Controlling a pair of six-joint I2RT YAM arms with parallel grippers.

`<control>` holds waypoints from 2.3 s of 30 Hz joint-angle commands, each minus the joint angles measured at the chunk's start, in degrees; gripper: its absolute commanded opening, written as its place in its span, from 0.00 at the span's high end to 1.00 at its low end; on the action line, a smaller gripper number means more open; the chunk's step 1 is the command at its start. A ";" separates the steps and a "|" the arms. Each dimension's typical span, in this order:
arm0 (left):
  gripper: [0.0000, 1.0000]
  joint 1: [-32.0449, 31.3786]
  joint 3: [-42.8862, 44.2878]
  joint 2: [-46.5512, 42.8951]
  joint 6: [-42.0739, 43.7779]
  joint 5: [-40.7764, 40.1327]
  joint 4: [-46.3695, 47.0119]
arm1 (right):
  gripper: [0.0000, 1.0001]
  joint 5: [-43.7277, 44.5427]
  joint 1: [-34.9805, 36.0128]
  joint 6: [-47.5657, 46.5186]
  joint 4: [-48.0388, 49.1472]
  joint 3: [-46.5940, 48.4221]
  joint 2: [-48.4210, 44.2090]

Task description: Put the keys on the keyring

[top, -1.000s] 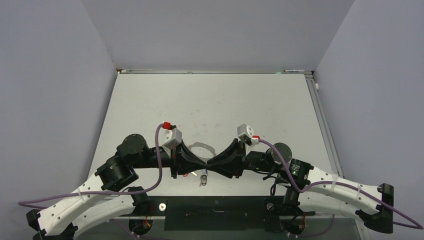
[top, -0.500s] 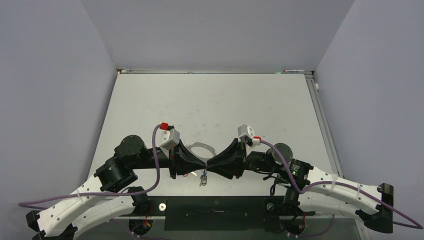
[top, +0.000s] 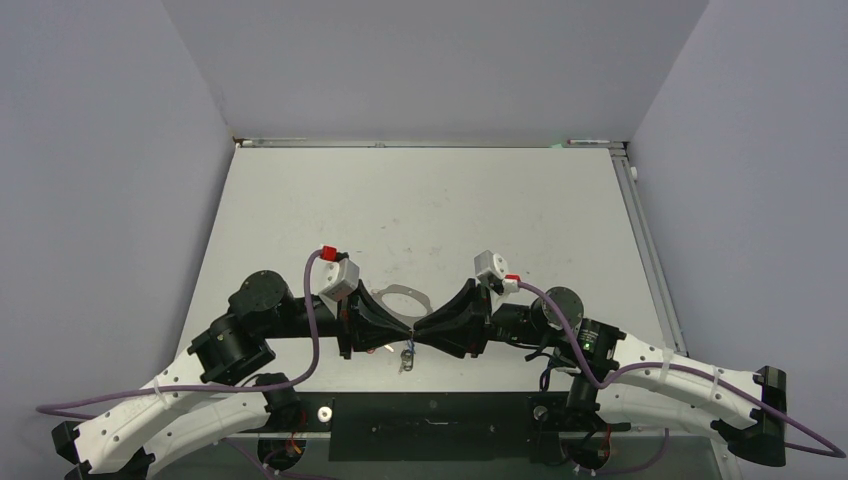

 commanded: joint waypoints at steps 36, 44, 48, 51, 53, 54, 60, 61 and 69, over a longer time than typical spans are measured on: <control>0.05 -0.02 1.24 0.16 9.58 -23.10 -6.78 | 0.95 21.76 0.18 -5.98 -9.98 -5.13 -9.64; 0.03 0.01 -5.82 4.48 26.19 -47.74 2.18 | 0.95 36.88 0.16 -5.95 -20.33 -6.06 -14.24; 0.04 1.94 -10.52 9.38 41.36 -44.56 6.01 | 0.95 38.21 0.15 -5.51 -23.27 -6.34 -17.13; 0.04 7.16 -5.94 16.82 45.59 -33.25 -0.24 | 0.95 38.22 0.27 -4.67 -24.26 -7.26 -20.68; 0.03 13.03 -2.82 22.11 47.79 -23.21 -3.46 | 0.95 38.21 0.20 -4.01 -24.44 -7.68 -22.47; 0.02 14.96 -1.14 24.42 49.19 -21.14 -4.90 | 0.95 38.15 0.22 -3.74 -24.40 -7.72 -23.20; 0.01 20.39 6.45 33.64 60.99 -18.02 -17.07 | 0.95 39.27 0.12 -2.00 -26.51 -7.06 -23.50; 0.01 20.52 7.27 34.18 61.14 -17.88 -18.06 | 0.95 40.51 0.14 -1.68 -26.82 -7.15 -23.42; 0.11 16.81 3.66 29.15 41.14 -14.50 -9.94 | 0.95 48.01 0.17 1.70 -30.09 -8.33 -21.84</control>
